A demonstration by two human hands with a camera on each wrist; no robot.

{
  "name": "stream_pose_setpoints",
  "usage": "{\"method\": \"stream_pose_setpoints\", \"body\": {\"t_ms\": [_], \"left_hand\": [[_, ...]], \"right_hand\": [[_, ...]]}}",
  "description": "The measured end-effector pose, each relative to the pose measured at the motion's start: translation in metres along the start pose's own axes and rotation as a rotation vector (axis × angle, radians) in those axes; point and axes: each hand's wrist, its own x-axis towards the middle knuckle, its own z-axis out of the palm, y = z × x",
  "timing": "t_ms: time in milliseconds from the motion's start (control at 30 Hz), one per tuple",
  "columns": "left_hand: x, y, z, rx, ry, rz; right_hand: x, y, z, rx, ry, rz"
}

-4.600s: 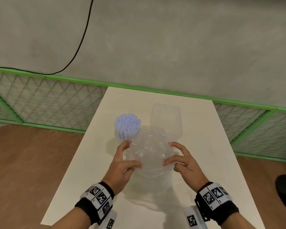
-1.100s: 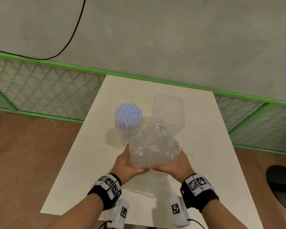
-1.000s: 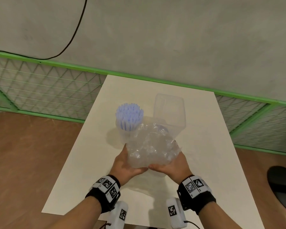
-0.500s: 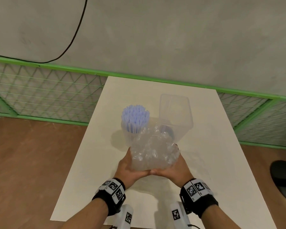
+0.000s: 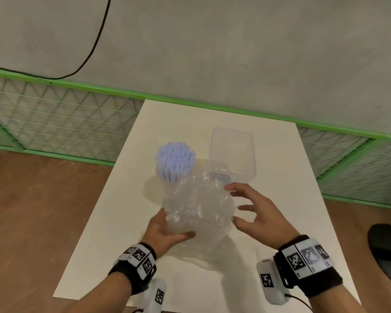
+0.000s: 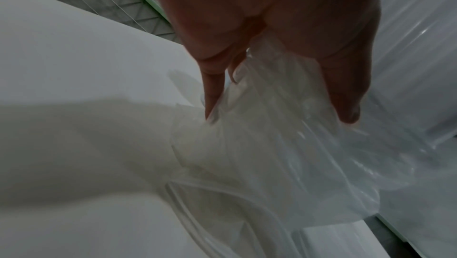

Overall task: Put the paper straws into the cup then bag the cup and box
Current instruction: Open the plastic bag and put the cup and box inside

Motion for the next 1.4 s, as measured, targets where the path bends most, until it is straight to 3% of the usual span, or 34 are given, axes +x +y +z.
{"method": "stream_pose_setpoints", "body": {"t_ms": [267, 600, 1133, 1400], "left_hand": [[0.001, -0.001, 0.003, -0.002, 0.028, -0.005], [0.0, 0.001, 0.001, -0.011, 0.019, -0.014], [0.004, -0.001, -0.004, 0.014, 0.018, -0.08], [0.003, 0.002, -0.003, 0.015, 0.017, -0.06]], "right_hand": [[0.014, 0.007, -0.008, -0.155, -0.015, -0.152], [0.021, 0.011, 0.0, -0.22, -0.075, -0.234], [0.023, 0.017, 0.013, -0.308, -0.036, -0.225], [0.026, 0.02, 0.026, -0.304, 0.049, -0.271]]}}
